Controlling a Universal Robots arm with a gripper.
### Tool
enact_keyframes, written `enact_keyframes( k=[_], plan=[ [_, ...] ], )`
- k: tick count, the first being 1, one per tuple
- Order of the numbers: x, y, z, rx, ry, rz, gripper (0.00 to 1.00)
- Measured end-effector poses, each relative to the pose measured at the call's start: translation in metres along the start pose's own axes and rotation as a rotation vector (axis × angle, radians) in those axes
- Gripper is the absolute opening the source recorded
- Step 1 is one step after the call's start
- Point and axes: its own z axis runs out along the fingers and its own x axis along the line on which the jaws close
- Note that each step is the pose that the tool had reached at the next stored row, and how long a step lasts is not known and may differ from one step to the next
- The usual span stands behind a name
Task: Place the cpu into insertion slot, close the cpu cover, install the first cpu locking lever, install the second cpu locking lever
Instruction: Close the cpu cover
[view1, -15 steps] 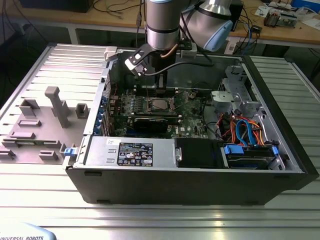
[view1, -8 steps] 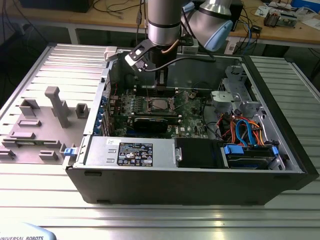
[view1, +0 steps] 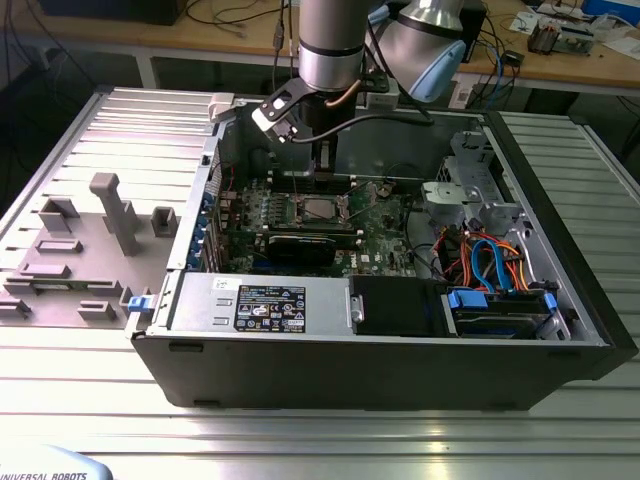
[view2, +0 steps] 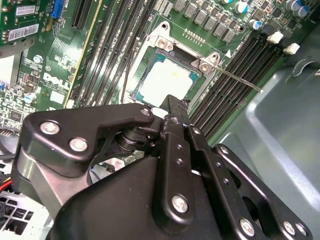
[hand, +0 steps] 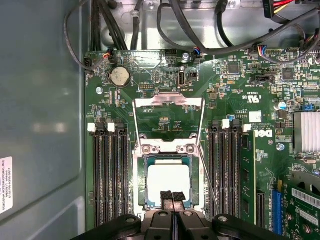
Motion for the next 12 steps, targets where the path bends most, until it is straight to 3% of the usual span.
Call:
enact_keyframes(
  k=[12],
  plan=[
    [0.0000, 0.0006, 0.0000, 0.0001, 0.0021, -0.002, 0.11]
  ],
)
